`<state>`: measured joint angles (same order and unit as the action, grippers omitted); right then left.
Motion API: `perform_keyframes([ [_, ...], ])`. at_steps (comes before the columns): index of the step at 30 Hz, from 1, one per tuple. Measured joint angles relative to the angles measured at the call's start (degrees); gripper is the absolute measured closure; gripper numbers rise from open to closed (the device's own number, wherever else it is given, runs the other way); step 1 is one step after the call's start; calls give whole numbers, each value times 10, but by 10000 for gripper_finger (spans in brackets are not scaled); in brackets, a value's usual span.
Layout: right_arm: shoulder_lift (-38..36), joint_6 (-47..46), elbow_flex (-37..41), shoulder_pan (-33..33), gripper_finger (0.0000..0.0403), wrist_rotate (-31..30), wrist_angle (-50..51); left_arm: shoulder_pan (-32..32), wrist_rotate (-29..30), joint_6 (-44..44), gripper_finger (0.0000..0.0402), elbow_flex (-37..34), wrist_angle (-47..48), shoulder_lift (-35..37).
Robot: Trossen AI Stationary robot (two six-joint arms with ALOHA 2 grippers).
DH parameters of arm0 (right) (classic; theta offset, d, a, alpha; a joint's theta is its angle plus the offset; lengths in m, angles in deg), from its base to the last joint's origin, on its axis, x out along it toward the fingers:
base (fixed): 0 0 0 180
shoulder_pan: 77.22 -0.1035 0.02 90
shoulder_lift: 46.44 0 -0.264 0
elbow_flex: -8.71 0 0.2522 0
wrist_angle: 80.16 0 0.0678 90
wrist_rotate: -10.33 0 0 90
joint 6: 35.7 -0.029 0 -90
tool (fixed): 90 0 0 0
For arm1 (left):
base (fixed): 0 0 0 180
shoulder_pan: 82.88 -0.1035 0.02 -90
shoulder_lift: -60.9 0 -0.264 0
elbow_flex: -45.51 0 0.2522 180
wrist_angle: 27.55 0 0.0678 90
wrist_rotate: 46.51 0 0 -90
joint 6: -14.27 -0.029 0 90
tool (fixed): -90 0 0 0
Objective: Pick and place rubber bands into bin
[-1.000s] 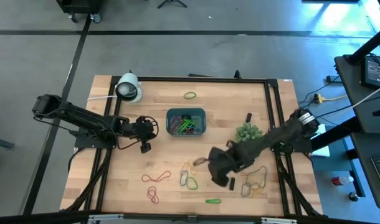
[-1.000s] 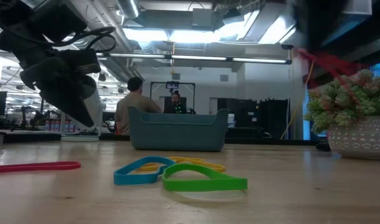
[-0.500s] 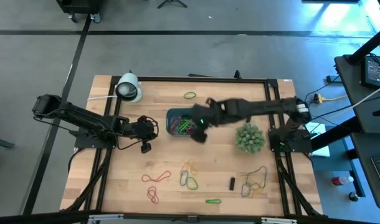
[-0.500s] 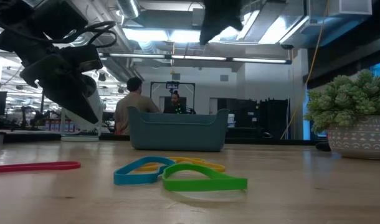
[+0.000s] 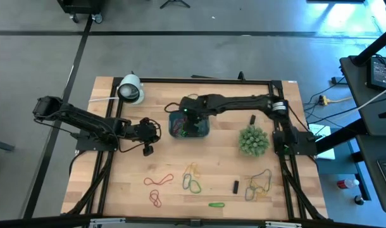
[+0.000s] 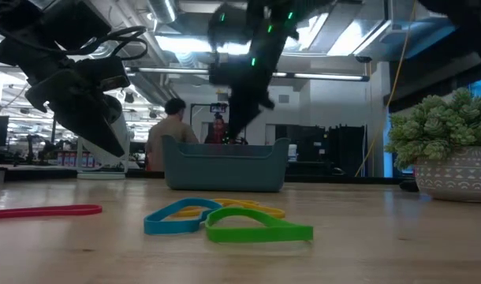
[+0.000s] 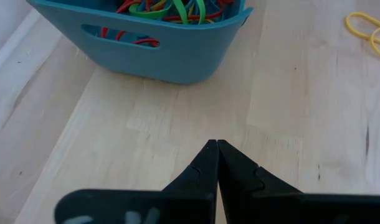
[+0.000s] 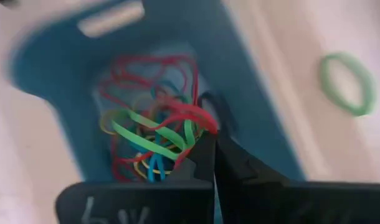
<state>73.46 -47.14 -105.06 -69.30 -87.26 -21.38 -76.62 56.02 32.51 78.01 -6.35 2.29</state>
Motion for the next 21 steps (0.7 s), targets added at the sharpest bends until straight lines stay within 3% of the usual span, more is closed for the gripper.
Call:
perform_keyframes([
  [5,46,-3,1,6,391,18,1,0,0,0,399,0,0,0],
  [10,50,-8,1,6,345,19,2,0,0,0,400,0,0,0],
  [21,-12,-16,1,6,244,19,72,0,0,3,399,0,0,0],
])
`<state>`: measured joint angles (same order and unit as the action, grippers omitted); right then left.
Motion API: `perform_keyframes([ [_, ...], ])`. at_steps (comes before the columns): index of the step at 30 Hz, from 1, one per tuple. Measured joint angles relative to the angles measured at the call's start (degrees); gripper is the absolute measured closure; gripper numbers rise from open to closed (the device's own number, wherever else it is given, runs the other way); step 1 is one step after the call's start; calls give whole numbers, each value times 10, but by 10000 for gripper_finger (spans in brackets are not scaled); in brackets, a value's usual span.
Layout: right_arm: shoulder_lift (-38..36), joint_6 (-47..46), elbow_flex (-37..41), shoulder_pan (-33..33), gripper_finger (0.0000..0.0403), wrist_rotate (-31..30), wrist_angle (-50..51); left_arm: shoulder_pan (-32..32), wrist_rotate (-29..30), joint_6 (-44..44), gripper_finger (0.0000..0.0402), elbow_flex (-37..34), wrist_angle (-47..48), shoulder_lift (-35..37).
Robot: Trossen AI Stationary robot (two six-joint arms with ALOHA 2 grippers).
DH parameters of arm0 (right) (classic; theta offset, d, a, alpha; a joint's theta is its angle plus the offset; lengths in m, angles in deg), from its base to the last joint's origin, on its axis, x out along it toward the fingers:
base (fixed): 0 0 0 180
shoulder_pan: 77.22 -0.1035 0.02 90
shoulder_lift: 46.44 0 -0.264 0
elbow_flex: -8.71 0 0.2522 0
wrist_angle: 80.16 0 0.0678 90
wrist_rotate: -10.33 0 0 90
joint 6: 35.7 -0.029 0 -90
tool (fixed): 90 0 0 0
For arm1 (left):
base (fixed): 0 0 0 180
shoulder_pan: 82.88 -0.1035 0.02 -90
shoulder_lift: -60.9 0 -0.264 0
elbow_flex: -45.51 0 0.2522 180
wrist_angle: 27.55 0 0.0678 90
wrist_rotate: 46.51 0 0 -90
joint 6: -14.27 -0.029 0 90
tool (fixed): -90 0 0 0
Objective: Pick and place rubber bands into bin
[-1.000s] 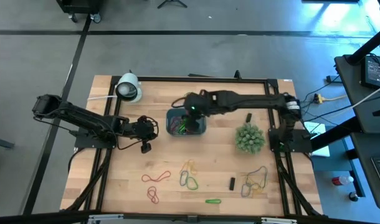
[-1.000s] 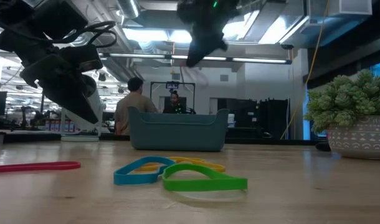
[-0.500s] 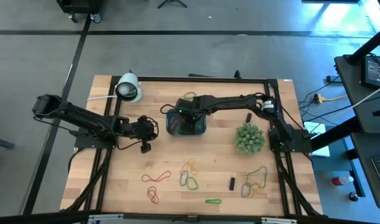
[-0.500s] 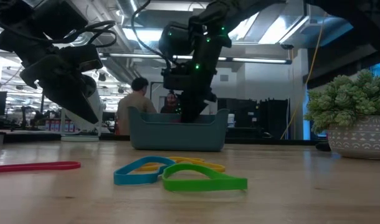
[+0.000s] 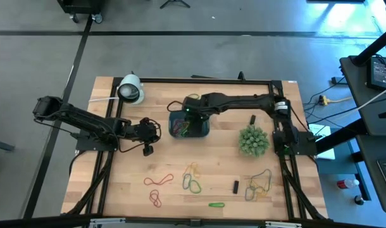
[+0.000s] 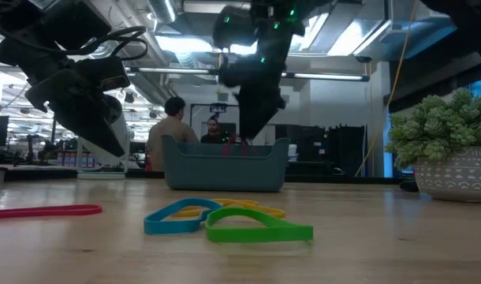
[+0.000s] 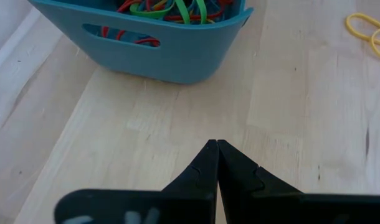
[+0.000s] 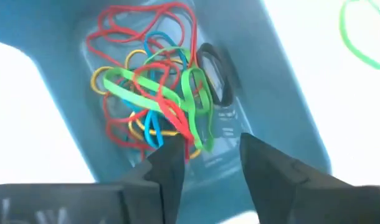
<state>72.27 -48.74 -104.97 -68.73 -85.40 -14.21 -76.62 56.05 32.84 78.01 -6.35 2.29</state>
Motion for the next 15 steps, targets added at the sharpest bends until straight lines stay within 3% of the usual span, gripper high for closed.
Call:
perform_keyframes([
  [10,-84,-5,0,-38,257,-7,51,0,5,19,399,0,0,0],
  [15,-106,-25,0,-95,287,-85,78,0,5,34,401,0,0,0],
])
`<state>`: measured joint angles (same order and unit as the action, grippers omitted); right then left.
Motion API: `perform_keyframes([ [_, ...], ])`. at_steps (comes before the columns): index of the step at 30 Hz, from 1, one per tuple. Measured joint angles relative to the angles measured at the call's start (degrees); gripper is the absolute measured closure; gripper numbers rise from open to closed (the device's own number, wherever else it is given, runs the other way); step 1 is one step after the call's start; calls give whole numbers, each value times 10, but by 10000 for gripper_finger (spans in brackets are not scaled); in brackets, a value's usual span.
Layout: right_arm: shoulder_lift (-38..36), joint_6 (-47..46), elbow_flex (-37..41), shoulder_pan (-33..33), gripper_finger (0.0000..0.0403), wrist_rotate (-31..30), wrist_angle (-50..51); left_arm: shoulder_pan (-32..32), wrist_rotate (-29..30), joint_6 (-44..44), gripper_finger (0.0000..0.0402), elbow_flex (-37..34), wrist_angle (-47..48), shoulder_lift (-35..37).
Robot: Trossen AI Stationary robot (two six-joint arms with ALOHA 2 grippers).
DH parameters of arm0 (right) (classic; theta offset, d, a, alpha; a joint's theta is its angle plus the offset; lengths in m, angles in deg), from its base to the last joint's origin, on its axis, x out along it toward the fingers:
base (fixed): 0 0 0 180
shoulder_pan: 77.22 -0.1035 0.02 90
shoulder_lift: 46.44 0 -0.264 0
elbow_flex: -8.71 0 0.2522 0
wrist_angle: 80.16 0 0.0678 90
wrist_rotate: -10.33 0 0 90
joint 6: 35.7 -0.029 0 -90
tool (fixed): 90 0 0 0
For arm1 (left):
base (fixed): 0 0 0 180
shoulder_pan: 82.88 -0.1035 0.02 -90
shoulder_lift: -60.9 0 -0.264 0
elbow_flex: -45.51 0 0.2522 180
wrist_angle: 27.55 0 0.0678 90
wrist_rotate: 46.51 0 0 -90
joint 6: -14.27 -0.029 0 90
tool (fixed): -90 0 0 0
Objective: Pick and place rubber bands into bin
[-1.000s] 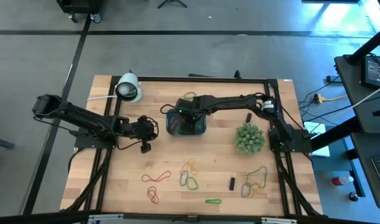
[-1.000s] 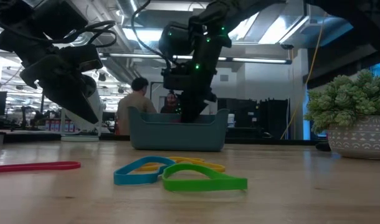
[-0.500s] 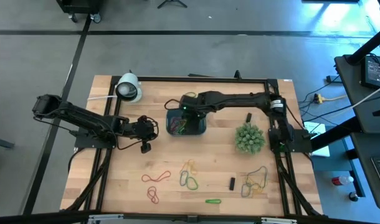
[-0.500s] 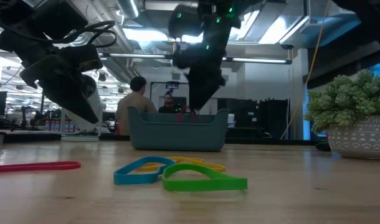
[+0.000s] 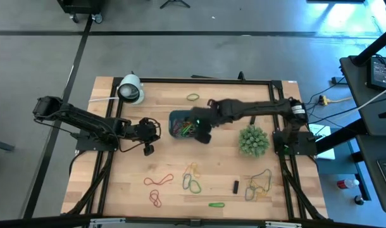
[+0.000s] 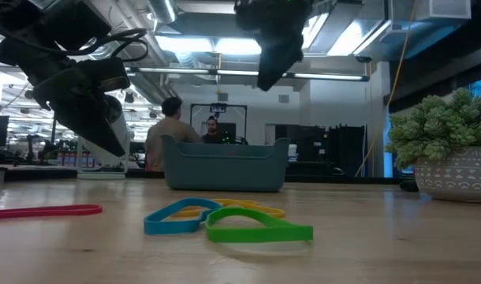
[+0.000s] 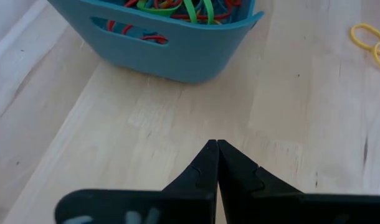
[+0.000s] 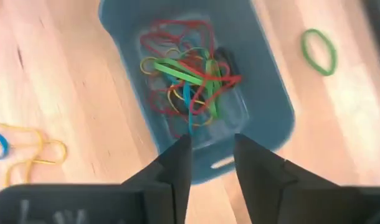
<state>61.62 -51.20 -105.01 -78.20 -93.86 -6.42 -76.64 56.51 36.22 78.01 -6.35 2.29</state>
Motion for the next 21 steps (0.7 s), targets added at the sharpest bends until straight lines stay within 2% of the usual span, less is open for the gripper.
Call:
perform_keyframes([
  [3,-2,-16,0,-38,306,-40,25,0,-1,9,399,0,0,0],
  [8,-3,-34,36,-90,351,-40,23,0,-3,29,400,0,0,0],
  [12,-8,-102,98,-123,394,-41,-5,2,-7,38,399,0,0,0],
  [17,-31,-160,194,-169,386,-36,-85,8,9,35,401,0,-4,0],
  [21,-71,-186,280,-203,392,-36,-187,9,9,7,399,22,-4,0],
])
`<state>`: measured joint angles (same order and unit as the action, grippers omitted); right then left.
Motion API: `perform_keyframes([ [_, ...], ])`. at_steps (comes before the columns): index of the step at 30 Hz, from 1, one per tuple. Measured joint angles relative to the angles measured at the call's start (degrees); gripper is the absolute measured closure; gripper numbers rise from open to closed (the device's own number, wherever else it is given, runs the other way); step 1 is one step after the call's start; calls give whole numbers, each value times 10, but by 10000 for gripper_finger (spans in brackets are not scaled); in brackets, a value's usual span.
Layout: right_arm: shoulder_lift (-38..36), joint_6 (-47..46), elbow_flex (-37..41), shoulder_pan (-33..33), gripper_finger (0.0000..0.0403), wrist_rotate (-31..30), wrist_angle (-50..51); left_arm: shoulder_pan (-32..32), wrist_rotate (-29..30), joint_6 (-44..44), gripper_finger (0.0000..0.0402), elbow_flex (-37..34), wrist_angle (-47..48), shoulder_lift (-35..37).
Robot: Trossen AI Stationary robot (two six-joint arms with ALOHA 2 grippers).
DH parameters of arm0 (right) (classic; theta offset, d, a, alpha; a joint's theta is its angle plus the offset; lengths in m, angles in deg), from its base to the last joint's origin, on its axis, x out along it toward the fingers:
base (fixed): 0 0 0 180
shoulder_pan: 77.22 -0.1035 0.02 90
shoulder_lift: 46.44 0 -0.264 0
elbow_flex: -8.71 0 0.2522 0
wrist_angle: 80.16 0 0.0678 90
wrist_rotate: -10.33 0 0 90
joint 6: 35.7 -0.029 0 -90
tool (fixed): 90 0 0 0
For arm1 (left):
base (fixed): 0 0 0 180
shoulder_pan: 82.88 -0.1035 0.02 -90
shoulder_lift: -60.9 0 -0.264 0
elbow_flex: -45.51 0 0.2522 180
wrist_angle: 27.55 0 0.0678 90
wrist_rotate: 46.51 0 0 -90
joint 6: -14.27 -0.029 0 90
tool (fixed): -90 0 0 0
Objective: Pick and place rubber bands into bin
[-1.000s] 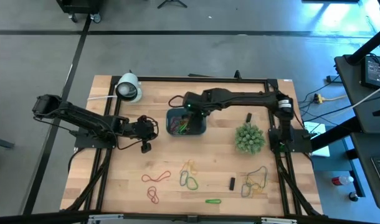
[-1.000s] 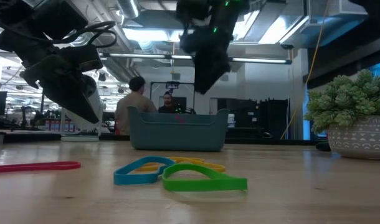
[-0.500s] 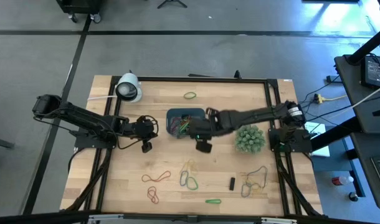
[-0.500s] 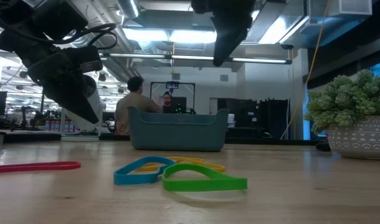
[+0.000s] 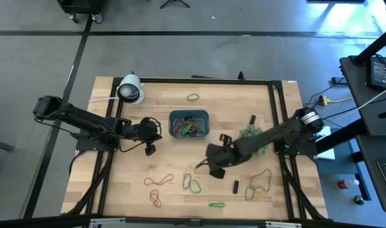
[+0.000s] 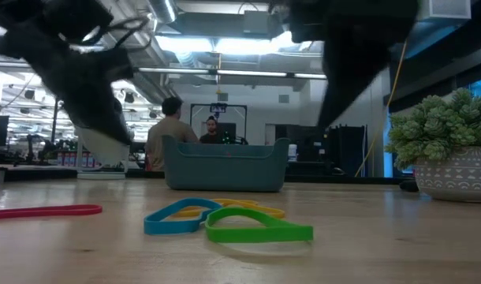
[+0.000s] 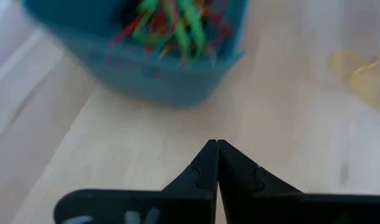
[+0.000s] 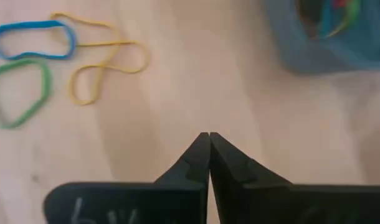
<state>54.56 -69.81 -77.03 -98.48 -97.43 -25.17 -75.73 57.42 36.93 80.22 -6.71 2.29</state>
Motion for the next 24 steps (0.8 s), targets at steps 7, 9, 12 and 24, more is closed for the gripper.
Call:
perform_keyframes([
  [7,-79,31,170,-21,395,14,-263,43,38,-7,399,92,101,-6],
  [9,-98,47,212,-17,394,14,-330,63,59,0,398,123,138,-19],
  [12,-118,73,261,-9,394,14,-420,93,71,25,398,169,183,-43],
  [24,-134,60,293,-14,393,31,-439,216,8,138,391,288,274,-236],
])
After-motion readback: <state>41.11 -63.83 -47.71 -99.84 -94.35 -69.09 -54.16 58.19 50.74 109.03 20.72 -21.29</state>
